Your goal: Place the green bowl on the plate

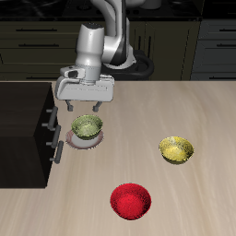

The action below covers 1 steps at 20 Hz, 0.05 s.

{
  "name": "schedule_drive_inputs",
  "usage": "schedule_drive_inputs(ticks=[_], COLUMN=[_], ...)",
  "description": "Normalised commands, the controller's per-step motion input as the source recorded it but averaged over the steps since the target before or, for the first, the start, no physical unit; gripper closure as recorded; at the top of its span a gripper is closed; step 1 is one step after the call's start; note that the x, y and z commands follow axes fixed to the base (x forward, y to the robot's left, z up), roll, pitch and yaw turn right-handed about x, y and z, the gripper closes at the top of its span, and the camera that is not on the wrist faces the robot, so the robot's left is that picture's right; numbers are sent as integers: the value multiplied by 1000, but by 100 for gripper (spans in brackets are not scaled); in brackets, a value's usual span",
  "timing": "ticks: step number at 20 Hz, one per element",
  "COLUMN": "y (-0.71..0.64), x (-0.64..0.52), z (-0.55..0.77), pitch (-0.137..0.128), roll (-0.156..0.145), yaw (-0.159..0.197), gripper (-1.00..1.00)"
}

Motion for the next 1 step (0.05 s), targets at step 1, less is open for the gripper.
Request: schedule_drive_inputs(ticks=[1], y=[63], x=[-79], z=[140], pitch=[40], roll=[9], yaw=[-69], gripper=[-100])
